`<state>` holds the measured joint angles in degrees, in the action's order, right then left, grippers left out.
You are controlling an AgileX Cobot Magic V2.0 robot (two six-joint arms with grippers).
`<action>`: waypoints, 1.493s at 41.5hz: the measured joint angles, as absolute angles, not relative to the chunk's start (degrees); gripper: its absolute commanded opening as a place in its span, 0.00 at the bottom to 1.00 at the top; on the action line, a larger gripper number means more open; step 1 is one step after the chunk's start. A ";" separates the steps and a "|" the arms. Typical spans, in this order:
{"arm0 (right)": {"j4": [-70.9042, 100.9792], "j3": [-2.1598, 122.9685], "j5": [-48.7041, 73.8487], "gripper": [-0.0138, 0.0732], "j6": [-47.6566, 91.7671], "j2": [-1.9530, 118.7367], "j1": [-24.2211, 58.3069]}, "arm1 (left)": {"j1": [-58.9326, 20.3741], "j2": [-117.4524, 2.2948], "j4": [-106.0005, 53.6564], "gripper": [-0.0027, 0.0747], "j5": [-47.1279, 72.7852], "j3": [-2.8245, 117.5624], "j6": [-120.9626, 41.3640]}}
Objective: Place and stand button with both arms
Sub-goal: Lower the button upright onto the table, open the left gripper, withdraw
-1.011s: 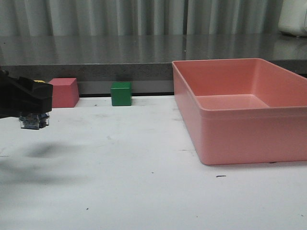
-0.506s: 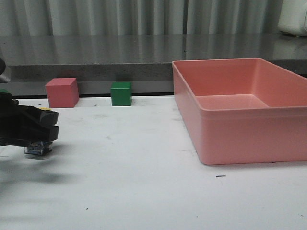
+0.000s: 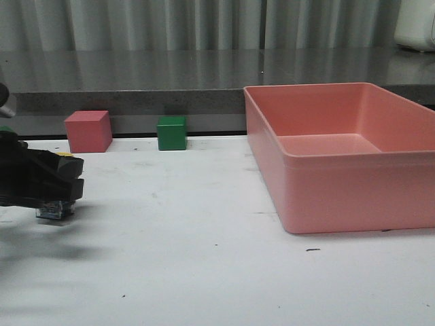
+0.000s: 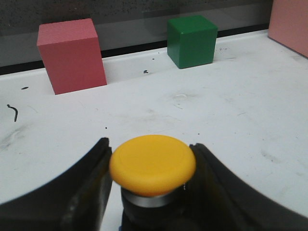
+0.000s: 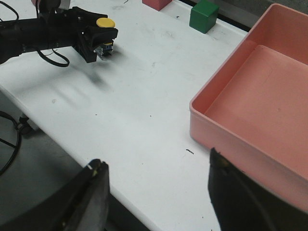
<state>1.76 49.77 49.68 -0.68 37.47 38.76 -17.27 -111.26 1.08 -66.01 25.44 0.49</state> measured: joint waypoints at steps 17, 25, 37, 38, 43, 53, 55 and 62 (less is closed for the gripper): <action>1.76 49.77 49.68 0.70 -0.68 37.47 38.76 | -17.27 -111.26 1.29 0.69 -65.68 25.44 0.49; 1.76 49.77 49.68 0.70 -0.68 37.47 38.76 | -17.27 -110.92 1.29 0.69 -65.56 24.65 0.49; 1.76 49.77 49.68 0.70 -0.68 37.47 38.76 | -17.27 -105.29 0.94 0.69 -65.33 22.44 0.49; 1.76 49.77 49.68 0.70 -0.68 37.47 38.76 | -17.27 -104.71 0.94 0.69 -65.33 22.04 0.49; 1.76 49.77 49.68 0.70 -0.68 37.47 38.76 | -17.27 -101.22 0.82 0.69 -65.33 20.83 0.49; 1.76 49.77 49.68 0.70 -0.68 37.47 38.76 | -17.27 -90.53 0.00 0.69 -58.43 20.48 0.49; 1.76 49.77 49.68 0.70 -0.68 37.47 38.76 | -17.27 -88.65 0.00 0.68 -55.22 20.40 0.49; 1.76 49.77 49.68 0.70 -0.68 37.47 38.76 | -17.27 -80.52 0.00 0.67 -38.64 22.23 1.56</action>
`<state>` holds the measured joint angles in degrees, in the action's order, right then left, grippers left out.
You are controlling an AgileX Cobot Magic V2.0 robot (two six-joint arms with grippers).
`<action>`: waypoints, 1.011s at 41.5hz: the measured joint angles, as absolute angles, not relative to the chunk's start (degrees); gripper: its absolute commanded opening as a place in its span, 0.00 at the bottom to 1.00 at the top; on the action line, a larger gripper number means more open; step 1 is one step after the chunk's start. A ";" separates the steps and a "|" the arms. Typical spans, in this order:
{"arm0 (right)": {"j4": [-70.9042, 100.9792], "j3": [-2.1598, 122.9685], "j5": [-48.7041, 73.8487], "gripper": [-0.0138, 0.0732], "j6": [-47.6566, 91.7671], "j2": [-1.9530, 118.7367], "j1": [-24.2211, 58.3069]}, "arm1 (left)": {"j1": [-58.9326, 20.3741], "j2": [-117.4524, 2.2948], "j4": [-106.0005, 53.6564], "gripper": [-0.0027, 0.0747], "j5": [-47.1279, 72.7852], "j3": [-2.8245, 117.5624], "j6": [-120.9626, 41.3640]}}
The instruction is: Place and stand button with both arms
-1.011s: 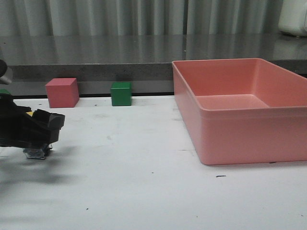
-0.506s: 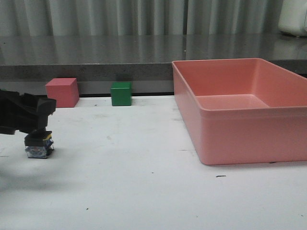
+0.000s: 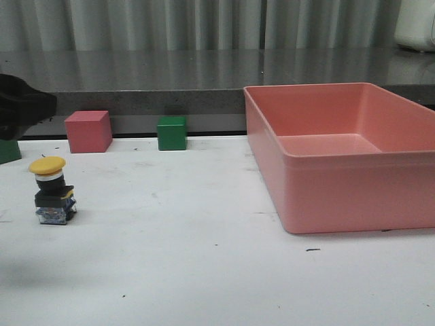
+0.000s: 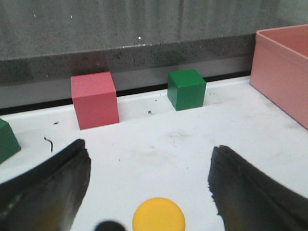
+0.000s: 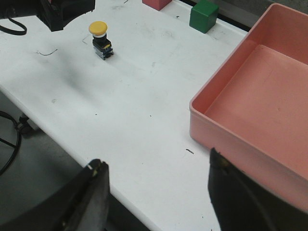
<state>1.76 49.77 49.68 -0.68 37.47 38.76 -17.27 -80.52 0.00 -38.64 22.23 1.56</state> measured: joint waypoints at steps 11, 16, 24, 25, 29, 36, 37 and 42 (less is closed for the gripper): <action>1.76 49.77 49.68 0.70 -0.68 37.47 38.76 | -17.27 -72.73 0.00 0.67 1.24 36.59 1.91; 1.76 49.77 49.68 0.70 -0.68 37.47 38.76 | -17.27 -72.35 0.00 0.67 19.61 44.39 1.91; 1.76 49.77 49.68 0.70 -0.68 37.47 38.76 | -17.27 -72.00 0.00 0.67 39.90 54.96 1.91; 1.76 49.77 49.68 0.70 -0.68 37.47 38.76 | -17.27 -71.79 0.00 0.67 41.80 55.92 1.91; 1.76 49.77 49.78 0.70 -0.68 37.47 38.76 | -17.27 -68.86 -0.31 0.67 45.32 56.96 1.91; 1.76 49.77 49.78 0.70 -0.68 37.47 38.76 | -17.27 -59.56 -1.64 0.67 48.28 55.93 1.91; 1.76 49.77 49.78 0.70 -0.68 37.47 38.76 | -17.27 -58.23 -1.87 0.67 48.85 55.70 1.91; 1.76 49.77 49.78 0.70 -0.68 37.47 38.76 | -17.27 -51.25 -2.25 0.67 51.75 55.47 1.91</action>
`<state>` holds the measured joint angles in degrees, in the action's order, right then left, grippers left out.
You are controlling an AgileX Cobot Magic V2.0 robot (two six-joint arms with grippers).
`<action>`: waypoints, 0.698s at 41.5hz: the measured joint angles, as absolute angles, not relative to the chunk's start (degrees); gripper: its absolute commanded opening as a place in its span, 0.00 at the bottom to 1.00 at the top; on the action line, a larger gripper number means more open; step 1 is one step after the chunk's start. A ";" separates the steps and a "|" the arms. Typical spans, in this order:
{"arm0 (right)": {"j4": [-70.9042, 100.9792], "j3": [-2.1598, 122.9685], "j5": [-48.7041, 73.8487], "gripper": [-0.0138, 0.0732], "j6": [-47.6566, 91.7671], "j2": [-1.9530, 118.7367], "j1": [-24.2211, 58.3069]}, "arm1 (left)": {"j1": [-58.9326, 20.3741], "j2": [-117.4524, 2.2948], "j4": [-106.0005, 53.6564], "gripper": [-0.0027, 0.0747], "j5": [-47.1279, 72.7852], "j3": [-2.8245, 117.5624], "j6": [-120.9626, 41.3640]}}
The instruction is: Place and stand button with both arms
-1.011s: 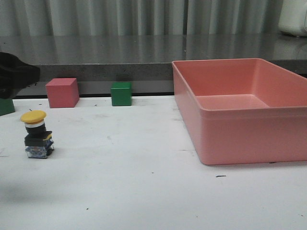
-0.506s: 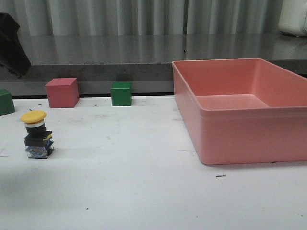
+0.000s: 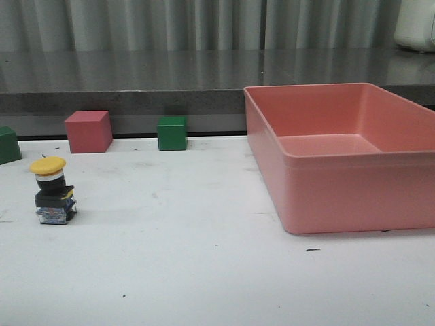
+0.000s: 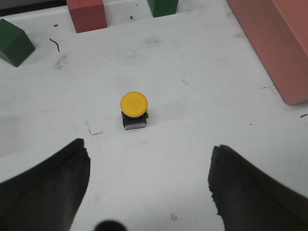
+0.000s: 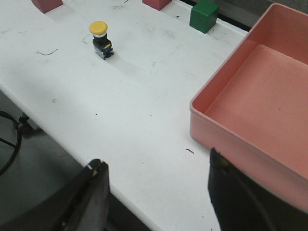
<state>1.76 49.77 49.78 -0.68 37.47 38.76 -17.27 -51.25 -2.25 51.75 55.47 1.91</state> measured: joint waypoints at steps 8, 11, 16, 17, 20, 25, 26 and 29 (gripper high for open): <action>1.76 49.77 49.78 0.70 -0.68 37.47 38.76 | -17.27 -43.35 -2.38 0.67 58.20 55.16 1.91; 1.76 49.77 49.78 0.70 -0.68 37.47 38.76 | -17.27 -41.01 -2.38 0.67 59.28 54.40 1.91; 1.76 49.77 49.78 0.70 -0.68 37.47 38.76 | -17.27 -37.53 -2.38 0.67 59.82 52.96 1.91; 1.76 49.77 49.78 0.70 -0.68 37.47 38.76 | -17.27 -37.03 -2.38 0.67 59.92 52.62 1.91; 1.76 49.77 49.78 0.70 -0.68 37.47 38.76 | -17.27 -35.79 -2.38 0.67 60.30 52.08 1.91; 1.76 49.77 49.78 0.70 -0.68 37.47 38.76 | -17.27 -35.14 -2.38 0.67 60.45 51.61 1.91; 1.76 49.77 49.78 0.70 -0.68 37.47 38.76 | -17.27 -35.09 -2.38 0.67 60.45 51.47 1.91; 1.76 49.77 49.78 0.69 -0.68 37.47 38.76 | -17.18 -35.09 -2.38 0.65 60.45 51.34 1.91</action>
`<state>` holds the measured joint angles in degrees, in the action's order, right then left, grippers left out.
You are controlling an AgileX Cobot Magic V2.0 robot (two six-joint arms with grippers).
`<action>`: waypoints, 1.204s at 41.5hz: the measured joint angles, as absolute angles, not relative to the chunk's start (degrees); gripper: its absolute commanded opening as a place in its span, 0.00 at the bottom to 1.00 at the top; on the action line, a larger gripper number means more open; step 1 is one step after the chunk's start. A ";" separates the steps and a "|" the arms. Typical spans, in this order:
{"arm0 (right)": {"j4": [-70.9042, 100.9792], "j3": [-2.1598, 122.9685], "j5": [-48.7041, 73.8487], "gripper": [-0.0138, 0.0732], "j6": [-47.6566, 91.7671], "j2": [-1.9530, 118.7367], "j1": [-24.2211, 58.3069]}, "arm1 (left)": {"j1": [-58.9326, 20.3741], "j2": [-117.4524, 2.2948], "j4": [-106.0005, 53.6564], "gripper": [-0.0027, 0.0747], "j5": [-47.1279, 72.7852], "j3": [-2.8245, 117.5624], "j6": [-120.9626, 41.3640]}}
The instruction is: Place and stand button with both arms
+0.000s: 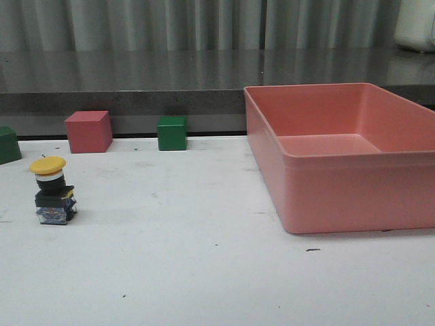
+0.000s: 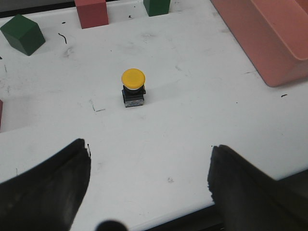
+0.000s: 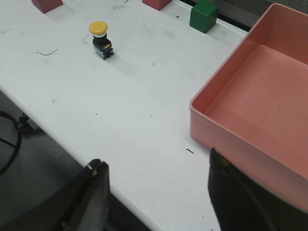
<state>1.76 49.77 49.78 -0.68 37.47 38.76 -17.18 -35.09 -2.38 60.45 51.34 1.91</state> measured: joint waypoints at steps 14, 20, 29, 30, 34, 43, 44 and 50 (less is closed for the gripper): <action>1.76 49.77 49.78 0.10 -0.68 37.47 38.76 | -17.18 -35.09 -2.38 0.14 59.60 50.83 1.91; 1.76 49.77 49.78 0.08 -0.68 37.47 38.76 | -17.18 -35.09 -2.38 0.02 59.13 50.83 1.91; 1.76 49.77 49.78 0.08 -0.68 37.47 38.76 | -17.18 -35.09 -2.38 0.01 59.13 50.83 2.00; 1.76 49.77 49.78 0.08 -0.68 37.47 38.76 | -17.18 -35.09 -2.38 0.01 59.13 50.83 2.00; 1.76 49.77 49.89 0.08 -0.68 37.47 38.76 | -17.18 -34.73 -2.38 0.01 58.21 50.16 2.00; 1.76 49.77 49.87 0.08 -0.68 37.47 38.76 | -11.89 -25.58 -1.82 0.01 44.78 40.08 2.00; 1.76 49.77 49.87 0.08 -0.68 37.47 38.76 | -11.05 -23.73 -1.66 0.01 41.98 37.81 2.00; 1.76 49.77 49.87 0.08 -0.68 37.47 38.76 | -5.75 -14.79 -1.81 0.01 27.94 24.21 2.00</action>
